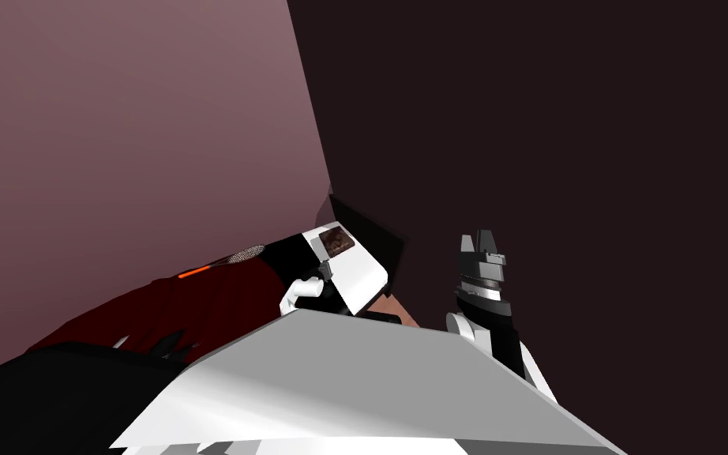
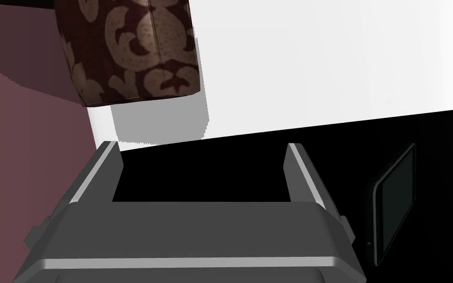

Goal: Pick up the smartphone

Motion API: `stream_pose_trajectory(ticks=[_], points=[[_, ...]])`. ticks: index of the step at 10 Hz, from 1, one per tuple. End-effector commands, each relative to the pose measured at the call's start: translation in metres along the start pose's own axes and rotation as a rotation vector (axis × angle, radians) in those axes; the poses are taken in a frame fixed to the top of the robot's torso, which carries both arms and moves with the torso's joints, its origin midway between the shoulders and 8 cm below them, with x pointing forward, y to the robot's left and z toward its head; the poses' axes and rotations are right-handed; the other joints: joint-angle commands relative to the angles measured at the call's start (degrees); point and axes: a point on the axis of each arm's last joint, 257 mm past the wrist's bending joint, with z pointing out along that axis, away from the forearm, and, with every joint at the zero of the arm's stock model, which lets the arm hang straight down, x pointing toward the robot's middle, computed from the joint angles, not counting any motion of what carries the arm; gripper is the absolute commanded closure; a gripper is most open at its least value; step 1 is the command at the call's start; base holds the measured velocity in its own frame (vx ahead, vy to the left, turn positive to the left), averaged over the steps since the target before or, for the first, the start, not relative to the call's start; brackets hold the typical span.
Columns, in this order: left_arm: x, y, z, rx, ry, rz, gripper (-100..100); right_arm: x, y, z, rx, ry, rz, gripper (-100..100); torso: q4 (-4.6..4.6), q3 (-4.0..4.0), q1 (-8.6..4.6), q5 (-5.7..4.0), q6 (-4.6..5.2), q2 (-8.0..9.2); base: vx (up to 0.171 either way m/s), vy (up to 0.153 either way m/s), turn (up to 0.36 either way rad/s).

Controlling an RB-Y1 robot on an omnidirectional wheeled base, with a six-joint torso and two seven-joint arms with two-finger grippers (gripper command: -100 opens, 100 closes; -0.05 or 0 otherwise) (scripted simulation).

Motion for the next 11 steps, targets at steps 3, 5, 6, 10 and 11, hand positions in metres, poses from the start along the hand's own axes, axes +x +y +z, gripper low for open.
stream_pose_trajectory(ticks=[3, 5, 6, 10, 11], points=[[-0.016, 0.031, 0.010, -0.129, -0.045, -0.047, -100, 0.000, 0.000, 0.000, 0.000, 0.000, 0.000, 0, 0.00, -0.01, -0.03, 0.00, 0.00, -0.01, 0.035, -0.022, 0.022], [-0.022, 0.044, 0.013, -0.184, -0.064, -0.070, -100, 0.000, 0.000, 0.000, 0.000, 0.000, 0.000, 0, -0.01, -0.02, -0.02, 0.00, 0.00, -0.05, 0.045, -0.016, 0.021], [-0.024, 0.051, 0.011, -0.211, -0.073, -0.070, -100, 0.000, 0.000, 0.000, 0.000, 0.000, 0.000, 0, -0.01, -0.04, -0.01, 0.00, 0.00, -0.08, 0.041, -0.016, 0.012], [-0.036, 0.079, 0.013, -0.333, -0.115, -0.114, -100, 0.000, 0.000, 0.000, 0.000, 0.000, 0.000, 0, 0.00, -0.01, 0.00, 0.00, 0.00, -0.03, 0.033, -0.017, 0.016], [-0.040, 0.089, 0.014, -0.375, -0.130, -0.135, -100, 0.000, 0.000, 0.000, 0.000, 0.000, 0.000, 0, 0.00, 0.00, -0.01, 0.00, 0.00, 0.00, 0.029, -0.016, 0.020]])
